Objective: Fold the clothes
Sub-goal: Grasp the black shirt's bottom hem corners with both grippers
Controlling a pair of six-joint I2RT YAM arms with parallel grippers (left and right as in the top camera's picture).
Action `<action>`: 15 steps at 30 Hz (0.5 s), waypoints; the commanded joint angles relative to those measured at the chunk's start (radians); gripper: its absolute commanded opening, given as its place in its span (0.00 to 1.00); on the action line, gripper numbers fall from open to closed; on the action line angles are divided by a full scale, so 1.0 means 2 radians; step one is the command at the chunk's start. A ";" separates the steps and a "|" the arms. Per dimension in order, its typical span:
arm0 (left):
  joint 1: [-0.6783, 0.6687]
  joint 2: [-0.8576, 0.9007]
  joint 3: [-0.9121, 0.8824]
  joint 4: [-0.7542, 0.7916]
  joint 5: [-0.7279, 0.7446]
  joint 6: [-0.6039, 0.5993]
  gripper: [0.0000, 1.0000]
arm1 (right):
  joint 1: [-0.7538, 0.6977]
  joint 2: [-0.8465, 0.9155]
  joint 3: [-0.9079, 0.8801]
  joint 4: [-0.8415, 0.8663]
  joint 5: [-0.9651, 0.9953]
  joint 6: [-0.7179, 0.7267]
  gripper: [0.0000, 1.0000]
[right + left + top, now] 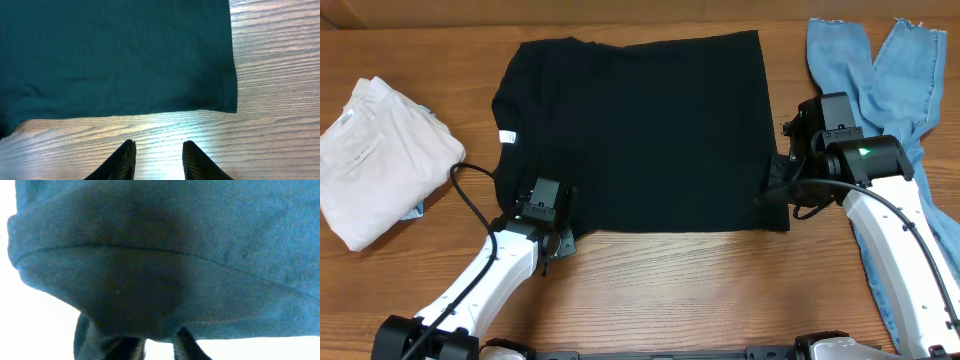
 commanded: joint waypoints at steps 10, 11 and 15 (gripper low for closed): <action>0.003 -0.014 0.074 -0.099 0.039 0.050 0.04 | 0.001 0.002 -0.002 0.002 0.008 0.002 0.34; 0.002 -0.018 0.090 -0.115 0.039 0.050 0.04 | 0.001 0.002 -0.002 0.002 0.008 0.002 0.34; 0.002 -0.034 0.159 -0.182 0.046 0.051 0.04 | 0.001 0.002 -0.002 0.002 0.008 0.002 0.34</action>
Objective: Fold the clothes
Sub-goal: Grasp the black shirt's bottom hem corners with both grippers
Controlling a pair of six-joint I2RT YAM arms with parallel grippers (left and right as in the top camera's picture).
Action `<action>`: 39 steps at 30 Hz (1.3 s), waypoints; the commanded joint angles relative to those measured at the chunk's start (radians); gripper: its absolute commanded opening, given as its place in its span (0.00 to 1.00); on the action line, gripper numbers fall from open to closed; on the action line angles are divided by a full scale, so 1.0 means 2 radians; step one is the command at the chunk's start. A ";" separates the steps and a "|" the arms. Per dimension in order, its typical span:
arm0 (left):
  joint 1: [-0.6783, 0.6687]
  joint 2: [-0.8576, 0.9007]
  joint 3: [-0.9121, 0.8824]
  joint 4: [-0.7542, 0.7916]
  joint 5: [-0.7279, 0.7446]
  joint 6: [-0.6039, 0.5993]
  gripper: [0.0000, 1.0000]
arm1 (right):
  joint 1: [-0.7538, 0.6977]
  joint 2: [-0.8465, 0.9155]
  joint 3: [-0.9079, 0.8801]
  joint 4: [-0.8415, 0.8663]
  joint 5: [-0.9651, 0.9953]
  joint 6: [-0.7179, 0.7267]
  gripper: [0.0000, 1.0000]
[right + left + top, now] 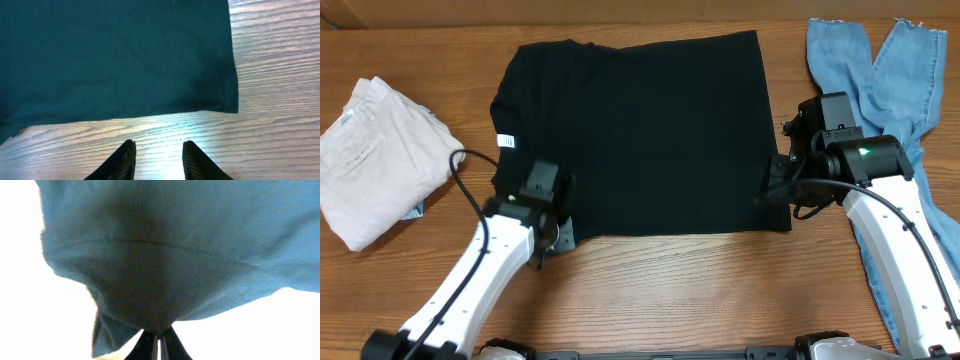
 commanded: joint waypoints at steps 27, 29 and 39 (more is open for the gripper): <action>0.003 -0.023 0.097 -0.129 -0.047 -0.056 0.55 | 0.001 0.001 -0.002 0.001 0.039 0.002 0.42; 0.003 -0.022 0.091 -0.129 -0.045 -0.070 0.57 | 0.001 0.001 -0.002 0.001 0.039 0.001 0.43; 0.033 -0.020 -0.003 -0.067 -0.015 -0.098 0.61 | 0.001 0.001 -0.002 -0.007 0.039 0.001 0.47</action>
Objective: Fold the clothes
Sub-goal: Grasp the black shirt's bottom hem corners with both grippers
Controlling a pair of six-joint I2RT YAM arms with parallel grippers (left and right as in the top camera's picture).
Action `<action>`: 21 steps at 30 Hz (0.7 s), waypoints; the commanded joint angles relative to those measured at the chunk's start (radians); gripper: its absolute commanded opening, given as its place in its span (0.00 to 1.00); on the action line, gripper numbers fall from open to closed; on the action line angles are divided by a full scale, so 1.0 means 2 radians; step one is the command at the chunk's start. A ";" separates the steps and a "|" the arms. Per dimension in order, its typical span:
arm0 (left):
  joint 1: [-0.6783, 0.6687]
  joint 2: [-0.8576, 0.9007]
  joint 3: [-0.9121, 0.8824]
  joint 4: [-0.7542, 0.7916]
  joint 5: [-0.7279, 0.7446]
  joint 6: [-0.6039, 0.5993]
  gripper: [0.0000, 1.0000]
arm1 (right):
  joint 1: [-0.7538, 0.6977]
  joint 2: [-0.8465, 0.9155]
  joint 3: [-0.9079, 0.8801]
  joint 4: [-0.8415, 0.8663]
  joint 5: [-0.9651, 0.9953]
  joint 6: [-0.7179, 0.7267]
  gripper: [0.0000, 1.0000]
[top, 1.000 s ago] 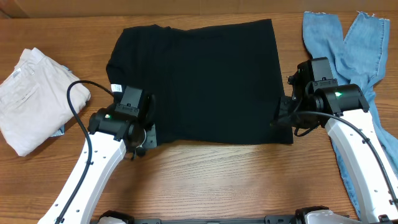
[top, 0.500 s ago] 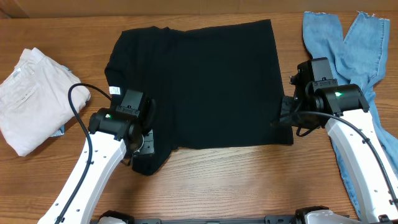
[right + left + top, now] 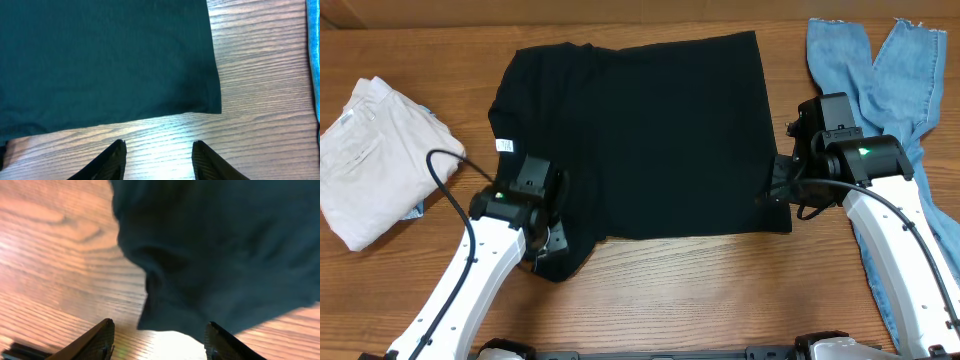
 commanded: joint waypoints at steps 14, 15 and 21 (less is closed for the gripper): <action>0.098 0.003 -0.117 0.112 0.081 0.016 0.67 | 0.001 0.001 -0.002 -0.008 0.002 0.003 0.50; 0.098 0.003 -0.121 0.121 0.082 0.018 0.67 | 0.001 0.001 -0.002 -0.008 0.001 0.003 0.50; 0.097 0.003 -0.147 0.173 0.085 0.019 0.52 | 0.001 0.001 -0.002 -0.012 0.001 0.003 0.50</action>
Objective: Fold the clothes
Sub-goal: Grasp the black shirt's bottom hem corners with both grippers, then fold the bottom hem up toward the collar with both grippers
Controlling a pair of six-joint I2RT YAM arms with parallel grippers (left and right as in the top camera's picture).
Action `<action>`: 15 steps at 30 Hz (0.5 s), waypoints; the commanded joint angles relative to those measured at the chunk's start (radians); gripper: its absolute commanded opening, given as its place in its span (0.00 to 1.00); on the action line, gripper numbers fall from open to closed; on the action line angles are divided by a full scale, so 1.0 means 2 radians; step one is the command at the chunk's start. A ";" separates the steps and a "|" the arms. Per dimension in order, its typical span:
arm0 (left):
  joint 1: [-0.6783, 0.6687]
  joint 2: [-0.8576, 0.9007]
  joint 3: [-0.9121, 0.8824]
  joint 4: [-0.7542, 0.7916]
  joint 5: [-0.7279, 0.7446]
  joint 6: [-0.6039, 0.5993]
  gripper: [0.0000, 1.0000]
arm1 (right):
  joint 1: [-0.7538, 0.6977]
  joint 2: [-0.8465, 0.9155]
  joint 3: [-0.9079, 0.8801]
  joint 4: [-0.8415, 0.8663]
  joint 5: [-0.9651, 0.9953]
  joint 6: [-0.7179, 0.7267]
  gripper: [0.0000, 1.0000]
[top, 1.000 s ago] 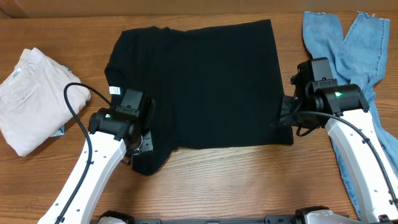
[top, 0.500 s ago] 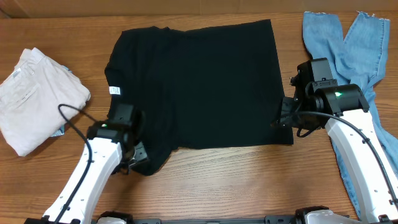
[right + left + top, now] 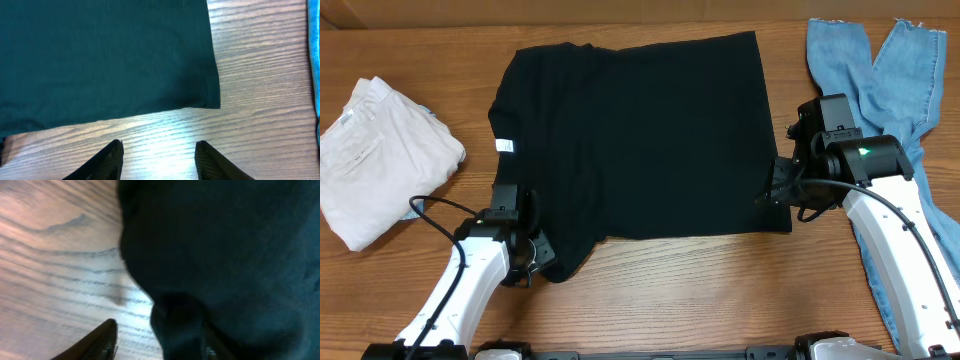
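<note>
A black T-shirt (image 3: 635,135) lies spread flat mid-table, with a white label (image 3: 503,146) at its left edge. Its lower-left corner (image 3: 560,262) is bunched and sticks out past the bottom edge. My left gripper (image 3: 527,262) is low at that corner and open. In the left wrist view one finger (image 3: 97,342) rests over bare wood, and the dark cloth (image 3: 225,255) covers the gripper's (image 3: 155,342) other side. My right gripper (image 3: 159,160) stands open over wood, just off the shirt's lower-right corner (image 3: 212,97), touching nothing.
Folded cream trousers (image 3: 375,155) lie at the far left. Blue jeans (image 3: 890,70) are spread along the right edge, partly under the right arm (image 3: 880,210). Bare wood runs along the table's front (image 3: 680,290).
My left arm has drawn back toward the front left, and its open gripper now sits lower against the bunched corner. The right gripper has barely moved.
At first my left gripper was shut on the shirt's lower-left corner, then held it raised before its camera. Later it was open, with the corner dropped as a lump past the bottom edge. The right gripper stayed open by the lower-right corner and widened.
</note>
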 commanded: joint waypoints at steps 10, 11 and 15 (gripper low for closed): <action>0.001 0.001 0.011 0.043 0.070 0.057 0.04 | 0.001 0.002 -0.002 -0.004 0.000 0.002 0.50; 0.001 0.000 0.021 0.035 0.071 0.061 0.04 | 0.001 0.003 -0.002 -0.005 0.000 0.002 0.50; 0.002 -0.005 0.064 -0.005 0.051 0.063 0.04 | 0.001 0.016 -0.006 -0.008 0.000 0.009 0.51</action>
